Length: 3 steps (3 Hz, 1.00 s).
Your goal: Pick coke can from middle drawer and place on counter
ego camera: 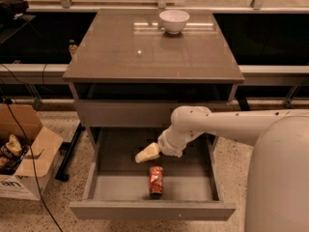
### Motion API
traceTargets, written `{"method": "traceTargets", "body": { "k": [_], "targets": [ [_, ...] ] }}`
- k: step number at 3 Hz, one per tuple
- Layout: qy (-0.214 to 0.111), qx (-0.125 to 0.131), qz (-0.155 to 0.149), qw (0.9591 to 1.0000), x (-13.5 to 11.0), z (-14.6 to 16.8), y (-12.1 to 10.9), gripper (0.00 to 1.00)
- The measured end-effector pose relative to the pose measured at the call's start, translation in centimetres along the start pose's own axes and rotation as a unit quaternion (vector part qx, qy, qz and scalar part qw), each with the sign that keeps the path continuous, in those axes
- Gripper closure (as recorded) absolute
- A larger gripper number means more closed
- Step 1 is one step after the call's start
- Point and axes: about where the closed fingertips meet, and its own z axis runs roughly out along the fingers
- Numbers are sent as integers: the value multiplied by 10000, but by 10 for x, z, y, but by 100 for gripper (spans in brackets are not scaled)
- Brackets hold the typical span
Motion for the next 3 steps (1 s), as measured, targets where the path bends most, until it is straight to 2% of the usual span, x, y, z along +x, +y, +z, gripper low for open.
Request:
{"method": "traceTargets", "body": {
  "k": [1, 2, 3],
  "targets": [
    [149, -133, 255, 9995, 6, 23, -3, 0],
    [162, -138, 260, 9994, 7, 25, -4, 0],
    [180, -161, 474, 9986, 5, 40, -7, 0]
  ]
}}
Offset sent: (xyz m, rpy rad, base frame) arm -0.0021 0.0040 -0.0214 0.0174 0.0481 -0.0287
